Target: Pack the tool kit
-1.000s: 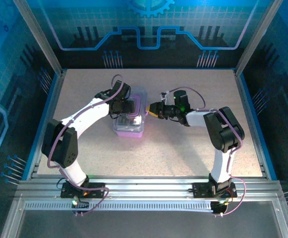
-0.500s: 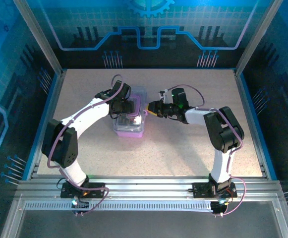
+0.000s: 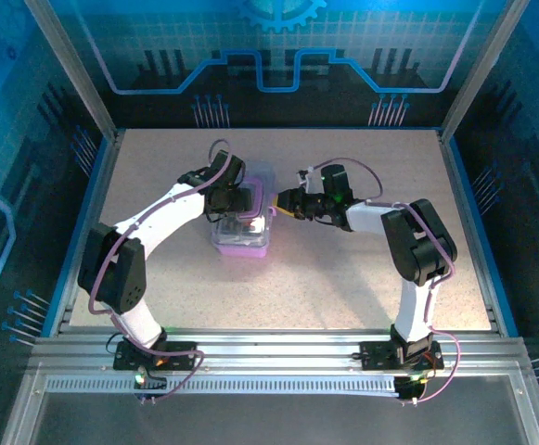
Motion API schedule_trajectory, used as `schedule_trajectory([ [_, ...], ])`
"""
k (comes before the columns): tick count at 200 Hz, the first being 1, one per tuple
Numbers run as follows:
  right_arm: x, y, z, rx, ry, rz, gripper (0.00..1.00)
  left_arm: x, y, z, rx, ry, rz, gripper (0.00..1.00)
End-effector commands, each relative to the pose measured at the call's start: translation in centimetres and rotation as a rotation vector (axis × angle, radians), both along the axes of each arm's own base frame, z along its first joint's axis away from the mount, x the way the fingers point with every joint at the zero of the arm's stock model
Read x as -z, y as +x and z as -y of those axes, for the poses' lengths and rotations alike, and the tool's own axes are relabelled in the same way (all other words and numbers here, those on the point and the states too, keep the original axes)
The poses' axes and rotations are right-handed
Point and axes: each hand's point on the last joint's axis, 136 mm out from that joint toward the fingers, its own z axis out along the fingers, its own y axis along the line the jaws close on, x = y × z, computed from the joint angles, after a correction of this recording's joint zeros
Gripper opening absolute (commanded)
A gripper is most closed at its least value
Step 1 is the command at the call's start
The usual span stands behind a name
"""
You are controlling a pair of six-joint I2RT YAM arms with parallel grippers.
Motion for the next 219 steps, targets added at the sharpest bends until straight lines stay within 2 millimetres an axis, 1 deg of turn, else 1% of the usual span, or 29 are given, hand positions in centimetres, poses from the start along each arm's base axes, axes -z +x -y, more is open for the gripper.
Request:
schedule_trajectory([
  [1, 3.0, 0.2, -0.1, 0.031, -0.071, -0.045, 0.35, 8.9, -7.3, -3.3, 0.013, 0.179, -0.387, 0.67],
  [40, 3.6, 0.0, 0.2, 0.033, -0.077, -0.056, 0.35, 8.6, -7.1, -3.0, 0.023, 0.177, -0.38, 0.67],
  [69, 3.2, -0.2, 0.1, 0.024, -0.049, -0.048, 0.36, 8.5, -7.2, -3.0, 0.026, 0.176, -0.381, 0.67],
  [99, 2.8, 0.0, 0.0, 0.016, -0.013, -0.046, 0.4, 8.4, -7.3, -2.8, 0.032, 0.168, -0.377, 0.67],
  [117, 2.9, 0.2, 0.0, 0.017, -0.01, -0.052, 0.42, 8.3, -7.3, -2.6, 0.036, 0.153, -0.376, 0.67],
  [137, 3.1, 0.3, 0.3, 0.027, -0.017, -0.058, 0.46, 8.1, -7.3, -2.4, 0.039, 0.14, -0.371, 0.67],
  [180, 3.5, 0.4, 0.9, 0.038, -0.032, -0.065, 0.49, 7.9, -7.2, -2.3, 0.04, 0.136, -0.366, 0.67],
  [219, 3.7, 0.5, 1.0, 0.038, -0.036, -0.067, 0.51, 7.9, -7.2, -2.2, 0.041, 0.127, -0.367, 0.67],
])
